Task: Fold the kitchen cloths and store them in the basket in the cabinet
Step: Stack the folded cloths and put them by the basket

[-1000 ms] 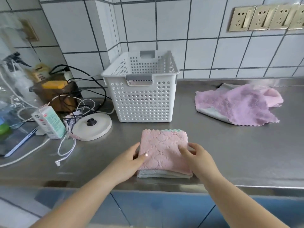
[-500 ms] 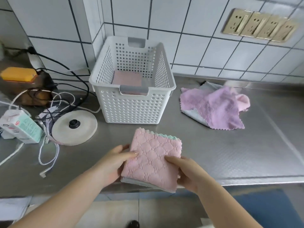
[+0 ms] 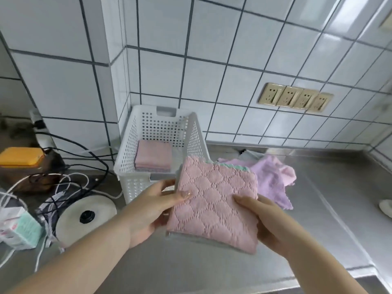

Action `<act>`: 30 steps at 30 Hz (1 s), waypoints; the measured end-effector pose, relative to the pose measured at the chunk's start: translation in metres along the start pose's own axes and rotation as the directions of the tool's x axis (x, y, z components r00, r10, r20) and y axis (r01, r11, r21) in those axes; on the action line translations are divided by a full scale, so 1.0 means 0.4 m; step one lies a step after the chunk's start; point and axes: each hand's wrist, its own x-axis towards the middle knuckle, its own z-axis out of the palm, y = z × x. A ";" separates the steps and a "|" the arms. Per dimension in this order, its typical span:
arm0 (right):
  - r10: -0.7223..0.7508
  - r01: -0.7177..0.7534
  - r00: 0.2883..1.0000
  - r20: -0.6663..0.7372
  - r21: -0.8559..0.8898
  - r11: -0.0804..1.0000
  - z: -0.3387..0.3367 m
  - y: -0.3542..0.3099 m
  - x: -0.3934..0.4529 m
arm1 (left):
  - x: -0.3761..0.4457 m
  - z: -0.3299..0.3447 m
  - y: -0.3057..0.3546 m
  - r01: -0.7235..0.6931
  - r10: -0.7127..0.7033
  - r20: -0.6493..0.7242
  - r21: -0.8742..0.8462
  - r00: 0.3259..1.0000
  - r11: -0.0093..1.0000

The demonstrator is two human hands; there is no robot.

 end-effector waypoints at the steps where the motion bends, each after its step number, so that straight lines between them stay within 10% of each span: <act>1: -0.009 0.009 1.000 -0.002 -0.013 1.000 0.006 -0.023 0.004 | 0.003 0.002 0.021 -0.008 0.008 0.007 0.012 1.000 1.000; 17: -0.109 0.085 0.988 -0.108 -0.212 0.974 0.134 -0.279 0.292 | 0.221 -0.076 0.268 -0.020 0.031 -0.061 0.174 0.998 0.985; 30: 0.030 -0.051 0.991 -0.134 -0.161 0.986 0.202 -0.286 0.681 | 0.423 -0.190 0.207 -0.082 -0.149 -0.500 -0.411 0.853 0.908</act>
